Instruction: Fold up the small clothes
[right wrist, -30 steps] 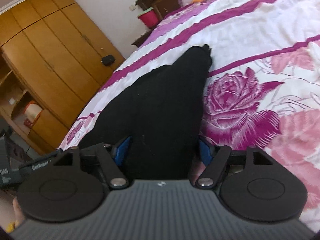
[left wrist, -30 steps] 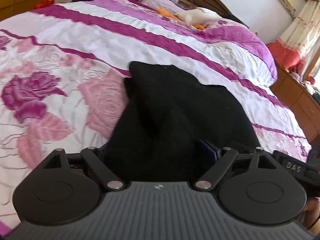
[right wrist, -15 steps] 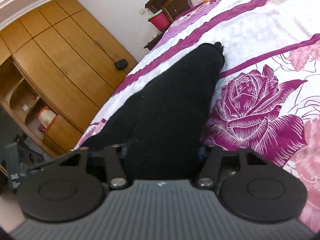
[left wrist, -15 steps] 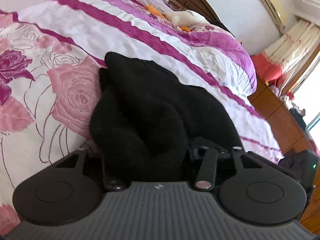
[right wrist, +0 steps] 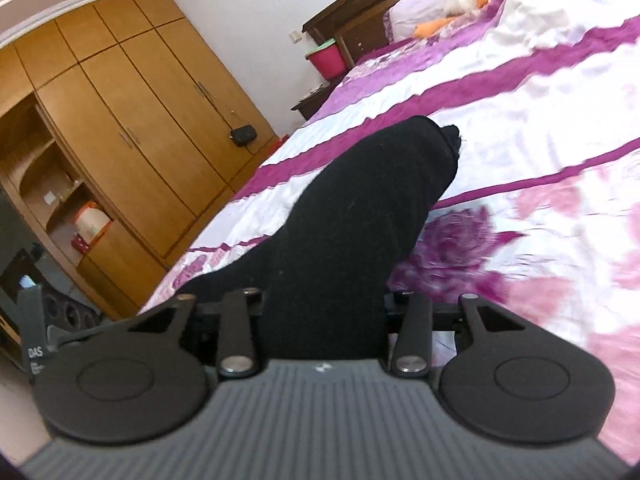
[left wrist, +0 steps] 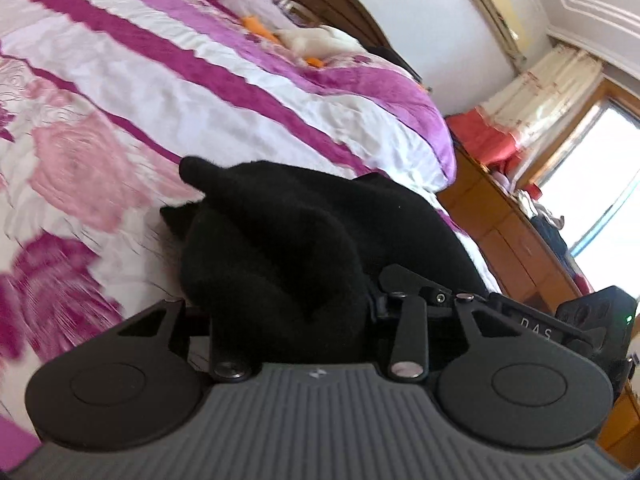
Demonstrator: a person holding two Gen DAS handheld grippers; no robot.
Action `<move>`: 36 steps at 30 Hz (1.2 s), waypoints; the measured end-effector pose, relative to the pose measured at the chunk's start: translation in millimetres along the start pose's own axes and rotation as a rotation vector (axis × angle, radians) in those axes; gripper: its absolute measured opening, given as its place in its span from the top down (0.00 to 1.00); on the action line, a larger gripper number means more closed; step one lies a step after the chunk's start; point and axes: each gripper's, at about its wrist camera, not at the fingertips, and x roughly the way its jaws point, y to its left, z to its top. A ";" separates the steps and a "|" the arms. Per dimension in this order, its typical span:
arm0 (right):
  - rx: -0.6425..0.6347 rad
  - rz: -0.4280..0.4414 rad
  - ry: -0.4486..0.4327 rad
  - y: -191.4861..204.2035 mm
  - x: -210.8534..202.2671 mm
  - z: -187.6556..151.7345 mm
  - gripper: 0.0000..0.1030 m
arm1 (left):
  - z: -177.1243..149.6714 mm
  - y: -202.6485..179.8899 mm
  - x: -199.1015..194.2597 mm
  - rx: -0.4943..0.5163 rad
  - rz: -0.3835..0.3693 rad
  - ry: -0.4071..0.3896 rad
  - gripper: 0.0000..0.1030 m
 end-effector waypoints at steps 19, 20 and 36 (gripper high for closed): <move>-0.037 -0.269 0.013 -21.8 -86.5 -68.3 0.40 | -103.8 -58.1 -39.5 0.290 0.254 0.022 0.38; -0.046 -0.273 -0.027 -20.0 -95.6 -68.2 0.40 | -100.1 -59.6 -42.5 0.303 0.267 0.003 0.38; -0.137 -0.352 -0.031 -22.1 -65.7 -81.6 0.62 | -102.5 -36.2 -14.6 0.348 0.447 0.071 0.33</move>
